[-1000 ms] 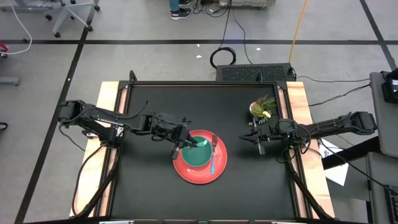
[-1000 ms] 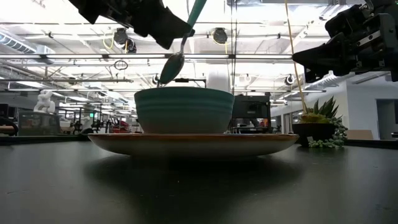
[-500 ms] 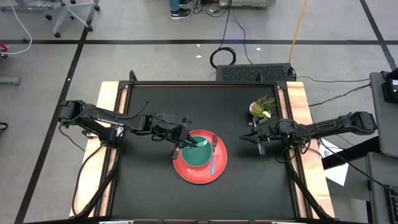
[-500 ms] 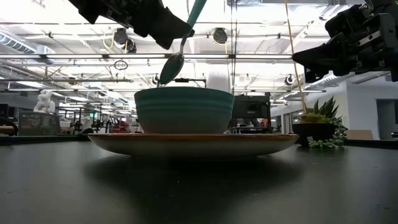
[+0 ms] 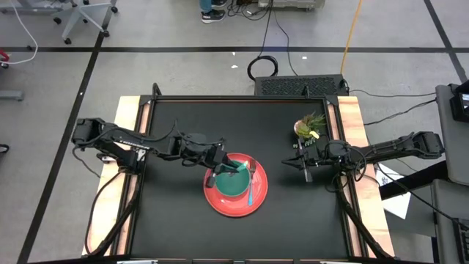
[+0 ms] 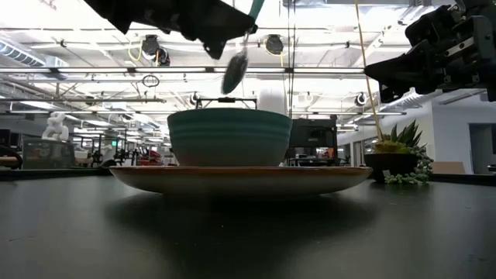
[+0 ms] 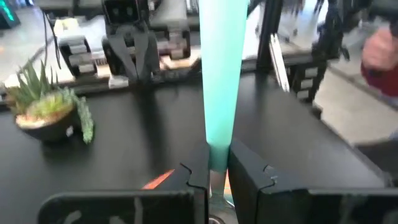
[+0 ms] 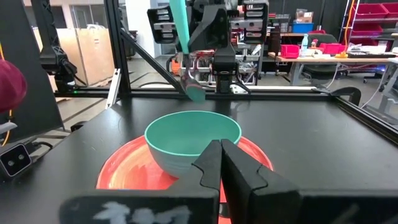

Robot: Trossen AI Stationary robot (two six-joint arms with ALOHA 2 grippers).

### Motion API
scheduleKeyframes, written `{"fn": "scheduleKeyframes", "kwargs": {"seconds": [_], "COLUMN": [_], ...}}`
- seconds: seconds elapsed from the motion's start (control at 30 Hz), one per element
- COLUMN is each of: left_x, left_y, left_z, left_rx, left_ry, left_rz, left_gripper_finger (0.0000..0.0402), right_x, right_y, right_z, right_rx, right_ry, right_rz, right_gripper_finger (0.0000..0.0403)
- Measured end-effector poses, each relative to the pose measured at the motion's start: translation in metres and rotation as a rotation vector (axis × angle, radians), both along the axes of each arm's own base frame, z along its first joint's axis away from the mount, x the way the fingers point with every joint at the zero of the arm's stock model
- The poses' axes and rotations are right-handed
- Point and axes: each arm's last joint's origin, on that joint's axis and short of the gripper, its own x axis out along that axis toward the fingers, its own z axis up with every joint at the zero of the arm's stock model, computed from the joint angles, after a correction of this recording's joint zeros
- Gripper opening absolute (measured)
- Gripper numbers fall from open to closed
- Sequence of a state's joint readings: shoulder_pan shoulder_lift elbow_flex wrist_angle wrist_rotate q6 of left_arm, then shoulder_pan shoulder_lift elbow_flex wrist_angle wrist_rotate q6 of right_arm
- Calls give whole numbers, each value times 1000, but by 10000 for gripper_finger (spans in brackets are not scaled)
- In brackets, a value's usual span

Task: Set table place
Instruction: Put the blue spoon into the green bowl

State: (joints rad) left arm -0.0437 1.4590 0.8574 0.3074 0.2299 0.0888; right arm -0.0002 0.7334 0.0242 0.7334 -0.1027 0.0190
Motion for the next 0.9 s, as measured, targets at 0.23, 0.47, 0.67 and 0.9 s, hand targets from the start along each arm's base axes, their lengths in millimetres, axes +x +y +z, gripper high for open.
{"fn": "scheduleKeyframes", "kwargs": {"seconds": [0.23, 0.47, 0.67, 0.9], "left_x": [15, 27, 29, 28], "left_y": [-1, 0, 0, 0], "left_z": [-17, -41, -46, -47], "left_rx": [-25, -7, 20, 29], "left_ry": [-12, 20, 36, 48], "left_rz": [8, 33, 45, 42], "left_gripper_finger": [34, 34, 34, 33], "right_x": [0, 0, 0, 0], "right_y": [0, 0, 0, 0], "right_z": [0, 0, 0, 0], "right_rx": [4, 4, 4, 4], "right_ry": [-3, 0, 5, 5], "right_rz": [1, 2, 2, 2], "right_gripper_finger": [0, 0, 0, 0]}}
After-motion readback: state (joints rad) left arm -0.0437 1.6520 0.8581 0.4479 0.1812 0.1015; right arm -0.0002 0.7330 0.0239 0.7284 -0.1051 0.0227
